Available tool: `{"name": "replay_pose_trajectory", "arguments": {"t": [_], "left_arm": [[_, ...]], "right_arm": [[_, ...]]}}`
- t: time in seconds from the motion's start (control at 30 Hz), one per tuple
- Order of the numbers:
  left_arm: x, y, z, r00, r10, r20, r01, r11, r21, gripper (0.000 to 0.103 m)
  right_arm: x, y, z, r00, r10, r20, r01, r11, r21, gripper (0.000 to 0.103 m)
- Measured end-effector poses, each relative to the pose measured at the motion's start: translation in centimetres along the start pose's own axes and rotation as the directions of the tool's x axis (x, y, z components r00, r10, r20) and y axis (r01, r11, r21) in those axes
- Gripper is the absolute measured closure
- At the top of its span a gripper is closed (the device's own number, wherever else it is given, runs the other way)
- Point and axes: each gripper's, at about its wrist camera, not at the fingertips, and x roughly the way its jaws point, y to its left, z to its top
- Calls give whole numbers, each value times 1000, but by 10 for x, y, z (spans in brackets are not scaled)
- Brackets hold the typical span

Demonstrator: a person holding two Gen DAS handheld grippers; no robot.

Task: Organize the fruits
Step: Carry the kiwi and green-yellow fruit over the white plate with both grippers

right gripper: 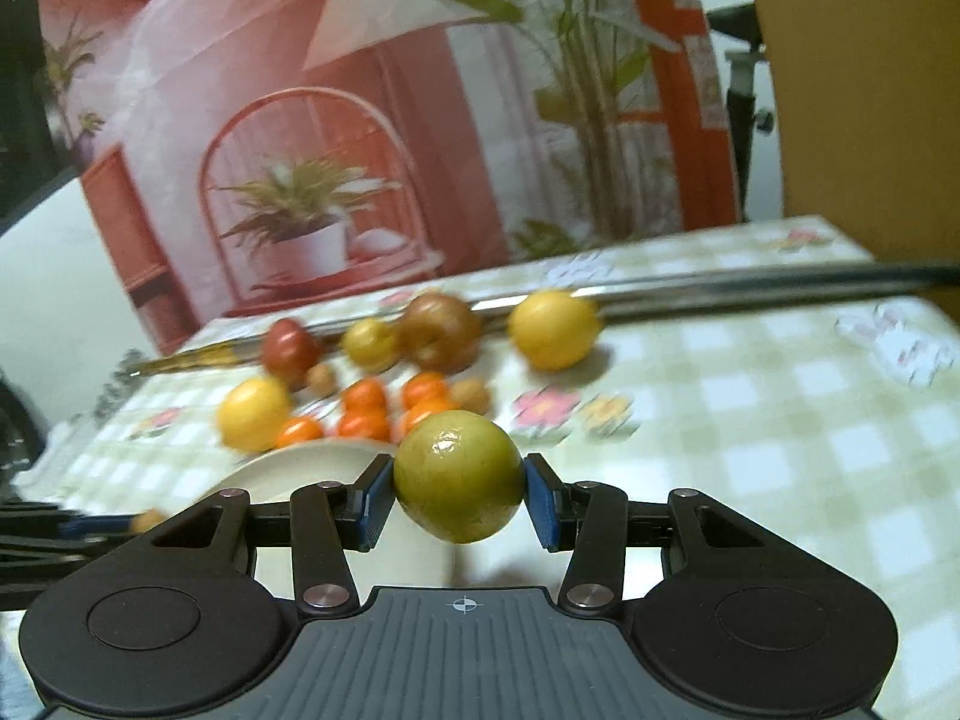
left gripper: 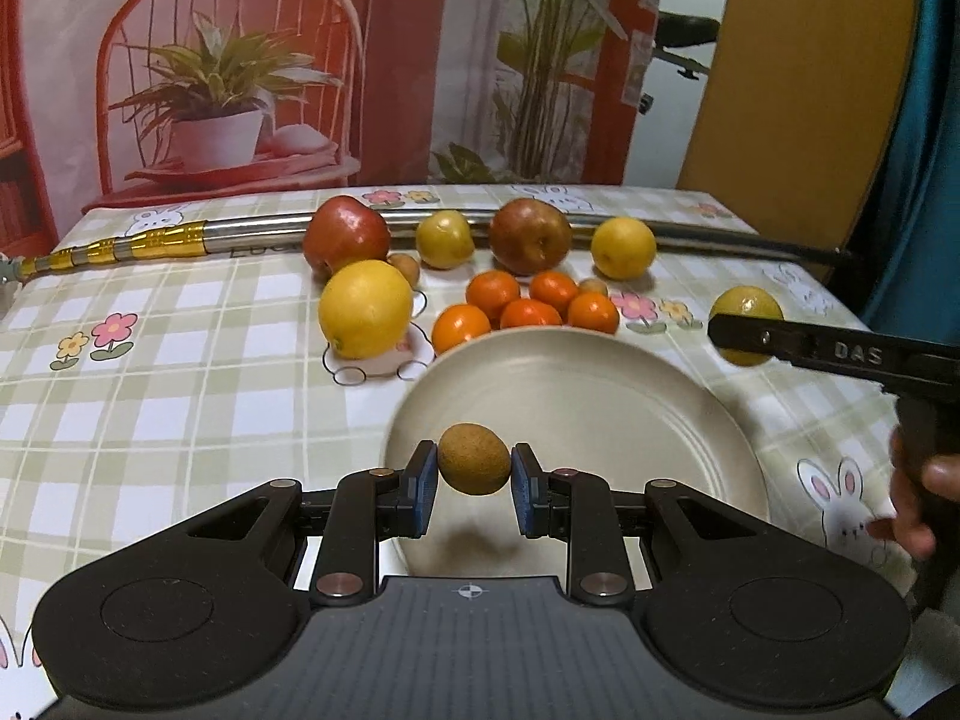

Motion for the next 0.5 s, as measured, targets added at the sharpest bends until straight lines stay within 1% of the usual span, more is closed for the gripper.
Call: {"name": "replay_pose_trajectory", "arguments": {"t": [0.1,0.23,0.5], "left_arm": [[-2,-5,-5,1000,-1,-5,2,1000,20,75],[-4,-12,-12,1000,15,-5,-15,998,55,75],[-2,-15,-20,999,28,-28,-27,998,53,75]], "right_arm": [[-5,16,-9,999,18,-37,-19,999,-32,60],[-8,35,-23,998,6,-64,-12,995,-97,60],[-7,48,-34,993,9,-116,-25,990,-136,60]]}}
